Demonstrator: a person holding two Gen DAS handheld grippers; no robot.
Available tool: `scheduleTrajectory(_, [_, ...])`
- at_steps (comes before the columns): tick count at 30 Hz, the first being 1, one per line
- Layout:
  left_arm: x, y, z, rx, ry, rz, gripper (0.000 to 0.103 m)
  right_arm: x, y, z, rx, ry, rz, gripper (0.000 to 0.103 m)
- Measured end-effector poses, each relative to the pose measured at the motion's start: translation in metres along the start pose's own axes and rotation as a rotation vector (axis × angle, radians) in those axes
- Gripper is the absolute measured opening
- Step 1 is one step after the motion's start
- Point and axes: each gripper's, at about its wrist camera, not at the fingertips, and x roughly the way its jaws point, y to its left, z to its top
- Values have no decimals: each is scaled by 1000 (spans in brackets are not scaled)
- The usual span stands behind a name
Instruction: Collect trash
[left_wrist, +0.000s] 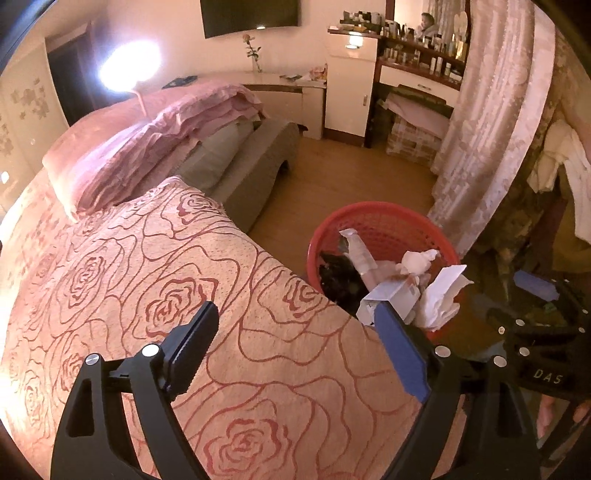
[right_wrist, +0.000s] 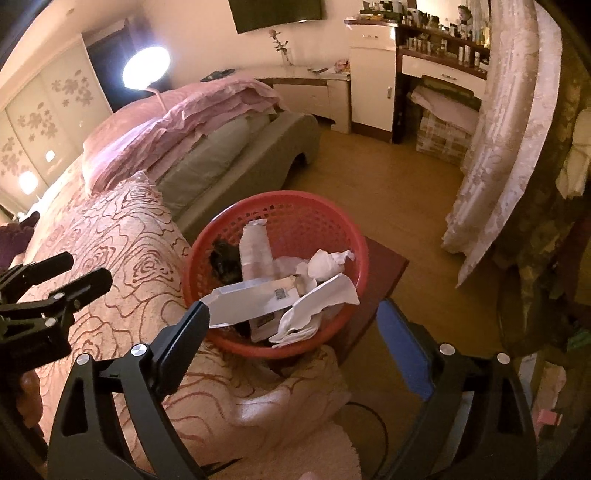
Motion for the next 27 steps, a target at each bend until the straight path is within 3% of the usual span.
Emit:
scheduleTrajectory(7, [-14,10,-8,-40,-14,-8,85,-17,6,-5,-6,-45,-28,96])
scheduleTrajectory(27, [-33,22,-28,-87,-30,7,88,-38,25,-12,-14,-83,-33,96])
